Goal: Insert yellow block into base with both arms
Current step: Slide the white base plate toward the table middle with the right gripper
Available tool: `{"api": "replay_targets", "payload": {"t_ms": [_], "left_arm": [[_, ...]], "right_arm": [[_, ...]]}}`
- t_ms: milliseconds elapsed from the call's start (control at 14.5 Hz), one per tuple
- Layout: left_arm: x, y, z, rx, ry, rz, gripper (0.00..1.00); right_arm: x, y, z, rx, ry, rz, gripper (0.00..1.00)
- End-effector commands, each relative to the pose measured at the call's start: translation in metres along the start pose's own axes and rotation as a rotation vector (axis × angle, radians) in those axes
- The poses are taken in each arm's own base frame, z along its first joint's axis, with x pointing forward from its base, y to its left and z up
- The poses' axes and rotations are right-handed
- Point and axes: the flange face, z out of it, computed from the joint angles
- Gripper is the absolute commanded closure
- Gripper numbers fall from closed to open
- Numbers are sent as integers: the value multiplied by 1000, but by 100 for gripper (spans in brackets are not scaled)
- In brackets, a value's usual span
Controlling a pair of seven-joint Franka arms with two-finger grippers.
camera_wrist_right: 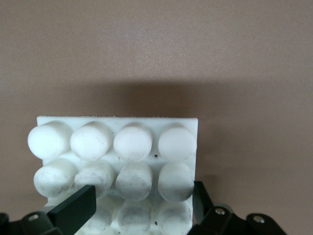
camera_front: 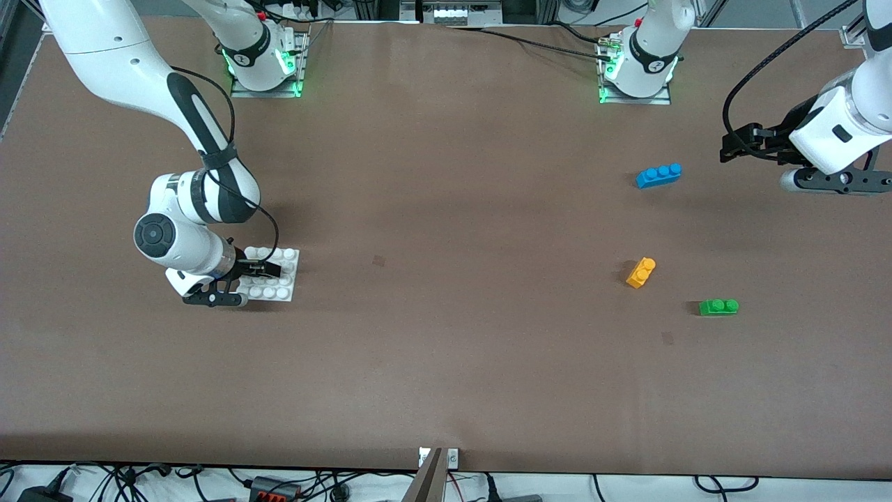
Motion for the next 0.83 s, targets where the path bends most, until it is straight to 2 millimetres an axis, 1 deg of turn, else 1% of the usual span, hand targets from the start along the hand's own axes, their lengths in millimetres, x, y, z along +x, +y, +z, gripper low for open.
{"api": "replay_targets", "payload": {"t_ms": [0, 275, 344, 412, 550, 619, 688, 756], "left_arm": [[2, -2, -6, 4, -7, 18, 0], [2, -2, -6, 4, -7, 32, 0], [2, -2, -6, 2, -7, 31, 0], [2, -2, -6, 1, -7, 31, 0], [2, -4, -6, 0, -6, 28, 0], [2, -4, -6, 0, -6, 28, 0], [2, -4, -6, -1, -6, 28, 0], [2, -4, -6, -1, -6, 28, 0]], "right_arm": [[-1, 3, 12, -11, 3, 8, 13], [-2, -3, 12, -2, 2, 0, 13], [-2, -4, 12, -2, 2, -2, 14], [-2, -6, 12, -2, 2, -6, 20], [-2, -7, 12, 0, 2, -6, 21], [-3, -15, 10, 9, 4, -16, 22], [-2, -18, 9, 13, 6, -19, 27], [-2, -20, 9, 14, 6, -19, 29]]}}
